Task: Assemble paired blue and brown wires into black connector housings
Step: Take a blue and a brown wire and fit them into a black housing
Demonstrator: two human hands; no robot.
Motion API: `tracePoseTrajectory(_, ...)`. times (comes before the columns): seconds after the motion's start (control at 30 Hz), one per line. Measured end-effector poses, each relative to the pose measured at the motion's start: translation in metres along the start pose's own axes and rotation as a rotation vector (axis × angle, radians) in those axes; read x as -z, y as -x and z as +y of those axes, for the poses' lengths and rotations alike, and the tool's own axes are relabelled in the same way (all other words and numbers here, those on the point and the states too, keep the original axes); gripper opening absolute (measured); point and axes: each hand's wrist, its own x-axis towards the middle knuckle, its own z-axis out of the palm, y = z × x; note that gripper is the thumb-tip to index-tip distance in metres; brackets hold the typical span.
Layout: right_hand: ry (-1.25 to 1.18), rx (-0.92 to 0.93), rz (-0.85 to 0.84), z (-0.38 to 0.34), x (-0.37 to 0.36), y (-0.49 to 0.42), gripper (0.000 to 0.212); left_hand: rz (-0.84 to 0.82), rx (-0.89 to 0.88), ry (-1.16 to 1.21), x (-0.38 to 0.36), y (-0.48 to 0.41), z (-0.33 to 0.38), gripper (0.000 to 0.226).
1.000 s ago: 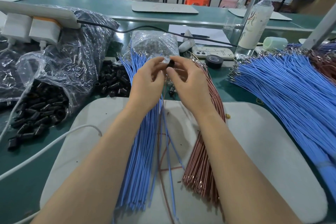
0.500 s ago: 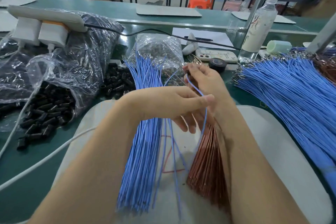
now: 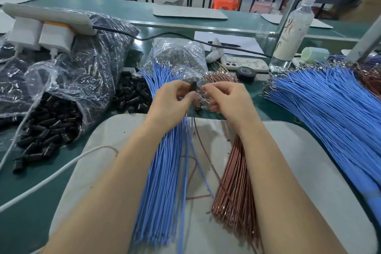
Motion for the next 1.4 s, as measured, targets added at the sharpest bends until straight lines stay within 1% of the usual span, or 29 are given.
tracePoseTrajectory(0.03, 0.188, 0.036, 0.05, 0.002, 0.004, -0.001, 0.011, 0.033, 0.027, 0.056, 0.0, 0.0, -0.001, 0.011)
tracePoseTrajectory(0.07, 0.37, 0.063, 0.064, 0.004, 0.007, -0.002, 0.015, 0.05, 0.057, 0.125, 0.0, 0.001, -0.002, 0.013)
tracePoseTrajectory(0.13, 0.651, 0.075, 0.024, 0.006, 0.007, -0.001, 0.022, 0.065, 0.091, 0.236, -0.001, 0.003, -0.003, 0.014)
tracePoseTrajectory(0.17, 0.736, 0.069, 0.002, 0.008, 0.004, -0.001, 0.024, 0.072, 0.098, 0.269, -0.002, 0.004, -0.004, 0.013)
tracePoseTrajectory(0.23, 0.826, 0.041, -0.015, 0.009, -0.001, -0.002, 0.028, 0.081, 0.105, 0.31, -0.002, 0.004, -0.004, 0.014)
tracePoseTrajectory(0.4, 1.027, 0.012, 0.014, 0.016, -0.015, -0.007, 0.024, 0.087, 0.085, 0.288, -0.005, 0.004, -0.004, 0.009)
tracePoseTrajectory(0.47, 1.017, 0.022, 0.05, 0.019, -0.017, -0.007, 0.023, 0.088, 0.047, 0.238, -0.006, 0.005, -0.005, 0.01)
tracePoseTrajectory(0.53, 0.93, 0.064, 0.096, 0.021, -0.015, -0.006, 0.016, 0.077, 0.008, 0.178, -0.006, 0.006, -0.006, 0.015)
tracePoseTrajectory(0.6, 0.742, 0.118, 0.158, 0.02, -0.011, -0.005, 0.011, 0.062, -0.019, 0.15, -0.005, 0.008, -0.006, 0.02)
tracePoseTrajectory(0.67, 0.5, 0.175, 0.195, 0.013, -0.007, -0.004, 0.008, 0.044, -0.035, 0.172, -0.006, 0.009, -0.006, 0.022)
tracePoseTrajectory(0.73, 0.298, 0.216, 0.16, 0.005, -0.003, -0.003, 0.011, 0.032, -0.046, 0.205, -0.007, 0.008, -0.006, 0.024)
tracePoseTrajectory(0.8, 0.198, 0.234, 0.087, 0.001, 0.0, -0.001, 0.013, 0.026, -0.05, 0.234, -0.007, 0.008, -0.007, 0.025)
tracePoseTrajectory(0.9, 0.2, 0.253, 0.04, -0.002, 0.002, 0.002, 0.014, 0.006, -0.064, 0.264, -0.007, 0.007, -0.007, 0.023)
tracePoseTrajectory(1.13, 0.274, 0.274, 0.036, -0.007, 0.001, 0.005, 0.009, 0.004, -0.089, 0.293, -0.007, 0.008, -0.005, 0.022)
tracePoseTrajectory(1.2, 0.343, 0.3, 0.019, -0.007, -0.002, 0.006, 0.008, 0.013, -0.096, 0.255, -0.007, 0.009, -0.004, 0.021)
tracePoseTrajectory(1.27, 0.409, 0.335, 0.01, -0.007, -0.007, 0.007, 0.014, 0.025, -0.098, 0.189, -0.007, 0.009, -0.005, 0.024)
tracePoseTrajectory(1.33, 0.45, 0.366, 0.033, -0.007, -0.01, 0.007, 0.018, 0.029, -0.101, 0.137, -0.006, 0.009, -0.004, 0.028)
tracePoseTrajectory(1.4, 0.441, 0.392, 0.082, -0.008, -0.011, 0.007, 0.016, 0.041, -0.117, 0.066, -0.007, 0.009, -0.004, 0.03)
